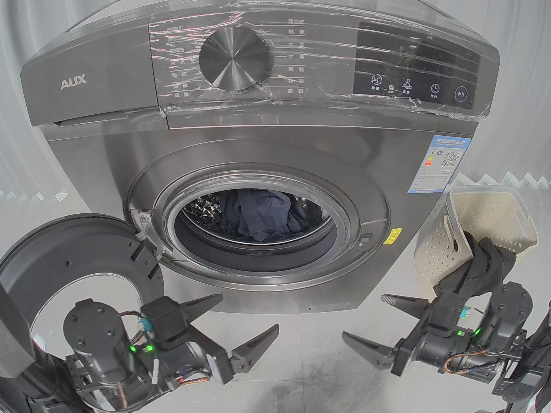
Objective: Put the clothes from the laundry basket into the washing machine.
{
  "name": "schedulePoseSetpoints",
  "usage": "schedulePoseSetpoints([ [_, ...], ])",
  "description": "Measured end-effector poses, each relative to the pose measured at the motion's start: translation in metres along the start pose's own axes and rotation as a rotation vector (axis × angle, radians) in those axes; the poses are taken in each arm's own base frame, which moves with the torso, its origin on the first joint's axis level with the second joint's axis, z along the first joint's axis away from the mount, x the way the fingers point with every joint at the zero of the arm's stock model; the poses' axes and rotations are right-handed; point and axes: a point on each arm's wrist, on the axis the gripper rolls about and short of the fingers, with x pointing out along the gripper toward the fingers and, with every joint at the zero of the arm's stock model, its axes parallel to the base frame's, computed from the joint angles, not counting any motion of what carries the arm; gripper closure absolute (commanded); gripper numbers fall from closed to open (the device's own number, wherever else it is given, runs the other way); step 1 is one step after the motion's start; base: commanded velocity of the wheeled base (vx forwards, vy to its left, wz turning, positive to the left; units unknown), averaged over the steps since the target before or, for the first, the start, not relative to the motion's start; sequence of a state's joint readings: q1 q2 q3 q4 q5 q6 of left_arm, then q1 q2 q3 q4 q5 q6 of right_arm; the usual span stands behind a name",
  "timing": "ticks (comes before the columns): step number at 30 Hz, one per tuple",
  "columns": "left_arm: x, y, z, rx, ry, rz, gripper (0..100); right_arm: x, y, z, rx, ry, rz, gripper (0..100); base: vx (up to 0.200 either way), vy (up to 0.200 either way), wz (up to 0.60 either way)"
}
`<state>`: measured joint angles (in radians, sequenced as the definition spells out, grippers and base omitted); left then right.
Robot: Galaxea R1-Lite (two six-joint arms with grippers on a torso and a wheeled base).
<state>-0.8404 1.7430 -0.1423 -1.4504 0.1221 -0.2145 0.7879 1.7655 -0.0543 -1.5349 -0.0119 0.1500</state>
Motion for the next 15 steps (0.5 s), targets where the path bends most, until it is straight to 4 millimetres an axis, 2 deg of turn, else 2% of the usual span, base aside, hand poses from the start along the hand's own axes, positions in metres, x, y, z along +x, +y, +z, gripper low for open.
schedulePoseSetpoints([
  [6, -0.034, 0.001, 0.006, -0.004, -0.047, 0.009, 0, -0.024, -0.012, 0.018, 0.020, -0.101, -0.127, 0, 0.000, 0.000, 0.00],
  [10, -0.046, 0.002, 0.013, -0.004, -0.092, 0.026, 0, -0.037, -0.018, 0.021, 0.030, -0.092, -0.181, 0, -0.200, 0.000, 0.00],
  [15, -0.059, 0.007, 0.021, 0.043, -0.132, 0.062, 0, -0.057, -0.021, 0.015, 0.035, 0.021, -0.256, 0, -0.200, 0.000, 0.00],
])
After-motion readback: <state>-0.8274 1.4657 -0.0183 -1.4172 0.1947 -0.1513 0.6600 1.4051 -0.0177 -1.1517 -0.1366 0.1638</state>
